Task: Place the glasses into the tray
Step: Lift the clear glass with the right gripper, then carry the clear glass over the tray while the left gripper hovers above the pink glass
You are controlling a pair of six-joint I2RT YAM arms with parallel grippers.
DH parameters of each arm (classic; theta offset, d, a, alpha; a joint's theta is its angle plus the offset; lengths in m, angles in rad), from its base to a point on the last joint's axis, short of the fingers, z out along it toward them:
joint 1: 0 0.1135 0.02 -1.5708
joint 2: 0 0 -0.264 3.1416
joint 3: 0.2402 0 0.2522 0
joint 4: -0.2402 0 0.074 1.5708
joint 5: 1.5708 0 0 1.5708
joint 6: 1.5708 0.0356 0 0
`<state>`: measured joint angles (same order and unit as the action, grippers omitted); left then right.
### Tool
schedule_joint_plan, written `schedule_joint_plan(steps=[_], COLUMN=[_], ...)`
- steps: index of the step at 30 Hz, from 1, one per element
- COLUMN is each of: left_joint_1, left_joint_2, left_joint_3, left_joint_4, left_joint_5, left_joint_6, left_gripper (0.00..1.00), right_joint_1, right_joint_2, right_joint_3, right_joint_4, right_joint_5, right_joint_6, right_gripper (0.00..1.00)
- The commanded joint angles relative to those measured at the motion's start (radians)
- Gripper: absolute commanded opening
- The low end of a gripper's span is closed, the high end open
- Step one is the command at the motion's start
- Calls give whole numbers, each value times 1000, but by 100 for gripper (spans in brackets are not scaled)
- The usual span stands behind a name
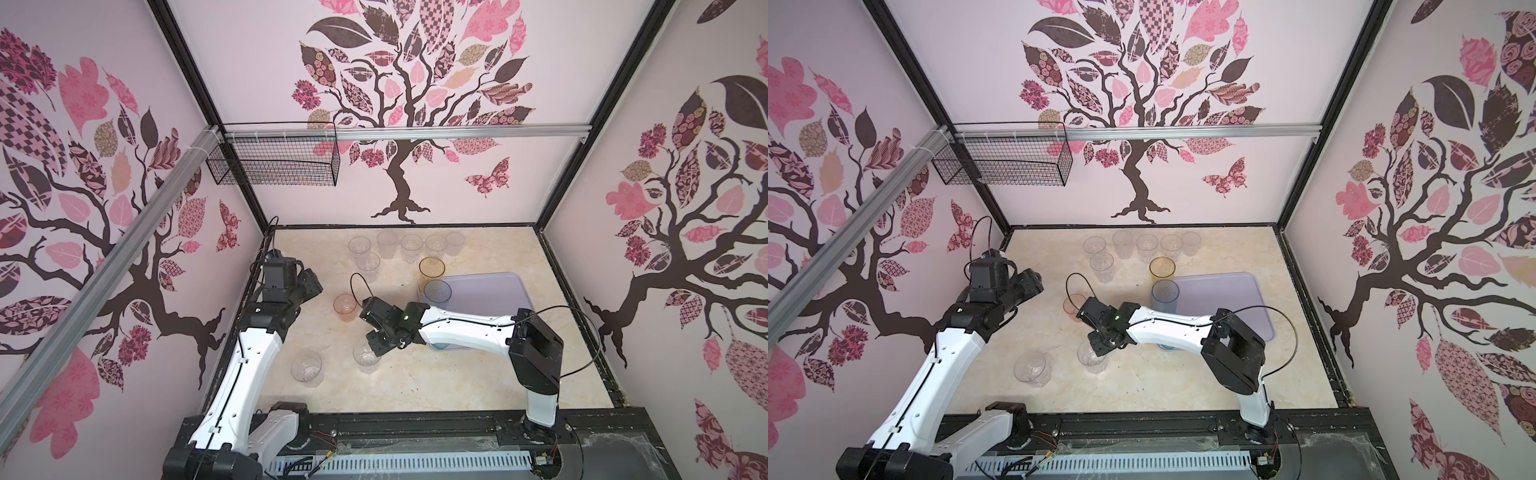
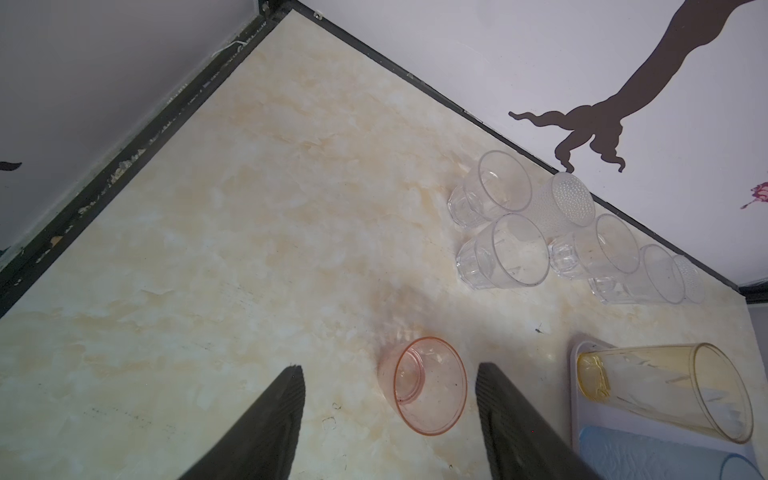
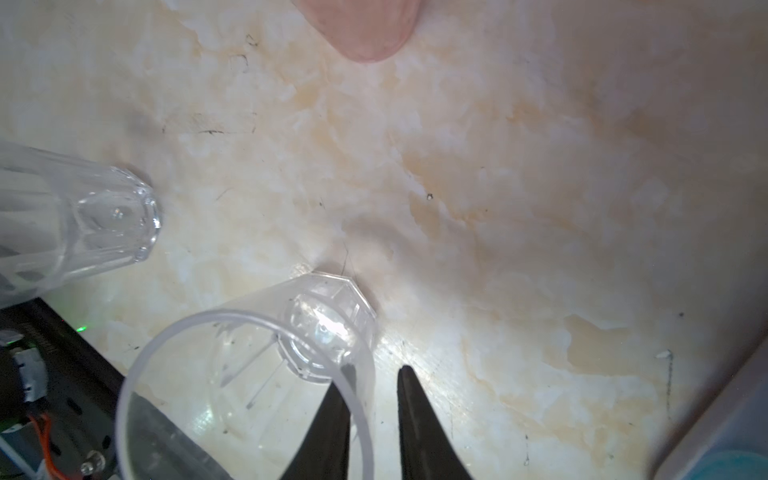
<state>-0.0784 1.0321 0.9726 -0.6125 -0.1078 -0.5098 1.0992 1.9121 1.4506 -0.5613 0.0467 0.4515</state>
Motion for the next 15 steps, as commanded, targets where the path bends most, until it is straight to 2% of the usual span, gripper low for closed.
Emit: schedule_joint_plan(steps=[1,4,8,12,15], left_joint_1=[3,2,3,-14,-94], left_joint_2=[-3,-11,-33,-57,-67], left_joint_3=[-31,-28,-4,48,86], left_joint_4=[28,16,-27,-109,-144], left_joint_5=[10,5,4,-87,-194], left_joint_6=[-9,-6,20,50,82], left_gripper=[69,69,69,69,69], right_joint_1=[4,5,1,-24,-104], right_joint_2=[3,-49,-128,-230,-301], right_joint_3=[1,8,41,90,85], right_joint_4=[-10,-23,-79,-118,-113], right_joint_5=[10,16,36,124,107], right_joint_6=[3,-8,-34,-75,-64], right_gripper=[14,4,0,0,0])
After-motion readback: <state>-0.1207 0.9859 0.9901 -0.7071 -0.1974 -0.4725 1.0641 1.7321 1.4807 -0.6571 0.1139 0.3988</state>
